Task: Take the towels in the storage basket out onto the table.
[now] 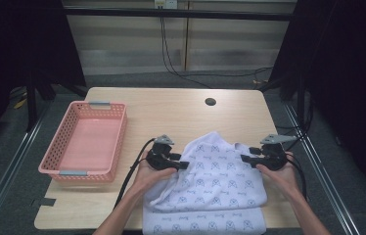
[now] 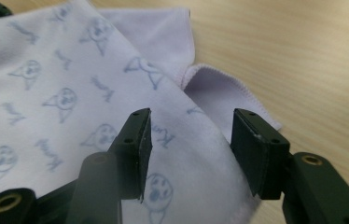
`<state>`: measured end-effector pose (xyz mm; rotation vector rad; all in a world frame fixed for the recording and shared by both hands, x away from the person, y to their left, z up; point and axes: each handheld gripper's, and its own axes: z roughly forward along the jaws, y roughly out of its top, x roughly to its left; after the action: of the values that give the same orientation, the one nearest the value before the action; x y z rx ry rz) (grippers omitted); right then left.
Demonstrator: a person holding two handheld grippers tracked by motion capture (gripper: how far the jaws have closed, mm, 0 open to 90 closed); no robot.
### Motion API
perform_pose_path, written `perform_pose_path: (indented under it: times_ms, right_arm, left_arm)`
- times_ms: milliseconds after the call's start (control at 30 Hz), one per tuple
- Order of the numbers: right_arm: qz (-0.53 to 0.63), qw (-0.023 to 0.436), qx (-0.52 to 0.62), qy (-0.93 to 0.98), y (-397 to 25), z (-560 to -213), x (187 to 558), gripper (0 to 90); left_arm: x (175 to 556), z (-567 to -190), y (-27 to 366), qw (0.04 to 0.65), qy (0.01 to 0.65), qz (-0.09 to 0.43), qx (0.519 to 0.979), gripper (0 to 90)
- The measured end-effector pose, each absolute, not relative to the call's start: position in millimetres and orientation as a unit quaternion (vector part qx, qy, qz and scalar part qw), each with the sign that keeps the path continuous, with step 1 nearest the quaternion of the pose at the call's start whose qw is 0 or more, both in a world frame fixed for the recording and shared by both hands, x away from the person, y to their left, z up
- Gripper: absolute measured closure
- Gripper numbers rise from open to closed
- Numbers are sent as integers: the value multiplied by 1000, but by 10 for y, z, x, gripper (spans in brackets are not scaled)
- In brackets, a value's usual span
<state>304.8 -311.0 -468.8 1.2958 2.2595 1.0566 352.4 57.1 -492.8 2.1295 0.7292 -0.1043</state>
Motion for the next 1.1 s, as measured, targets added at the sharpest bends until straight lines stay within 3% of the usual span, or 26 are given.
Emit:
perform_pose_path:
  times_ms: [33,67,100,133,167,233,367,567,700,767,867,1000,1033,1067,1100]
  right_arm:
    - [362,159,457,797,-3087,-4735,3097,492]
    - [353,153,458,802,-3068,-4776,3125,580]
    - [352,149,455,804,-3050,-4797,3120,696]
    - [360,147,450,804,-3041,-4802,3100,749]
    - [362,146,448,804,-3033,-4788,3064,826]
    - [372,154,440,803,-3017,-4732,2970,862]
    - [391,141,426,804,-2979,-4681,2826,868]
    - [383,97,388,832,-2831,-4785,2420,867]
    - [376,80,378,842,-2768,-4832,2253,866]
    - [363,69,377,850,-2740,-4883,2192,866]
    - [360,59,377,851,-2747,-4893,2150,866]
    - [357,54,371,856,-2747,-4889,2094,864]
    - [357,54,371,856,-2750,-4882,2065,849]
    - [357,54,371,856,-2750,-4882,2065,849]
    - [363,56,367,855,-2759,-4868,2068,793]
  left_arm:
    - [3524,-4928,571,430,292,-42,853,593]
    - [3484,-4961,542,419,280,-26,863,742]
    - [3472,-4956,561,423,279,-29,861,807]
    - [3458,-4934,591,430,279,-24,858,850]
    - [3449,-4896,627,435,281,-23,855,858]
    - [3439,-4841,682,442,278,-29,852,860]
    - [3239,-4706,822,453,265,-25,851,862]
    - [2691,-4734,1065,438,225,-73,868,857]
    - [2537,-4677,1130,454,216,-84,860,782]
    - [2573,-4654,1143,464,225,-77,854,647]
    - [2853,-4631,1174,493,265,-62,827,579]
    - [3123,-4653,1119,505,292,-58,810,554]
    - [3263,-4691,1016,512,299,-59,803,485]
    - [3263,-4691,1016,512,299,-59,803,475]
    - [3351,-4743,866,509,301,-67,804,447]
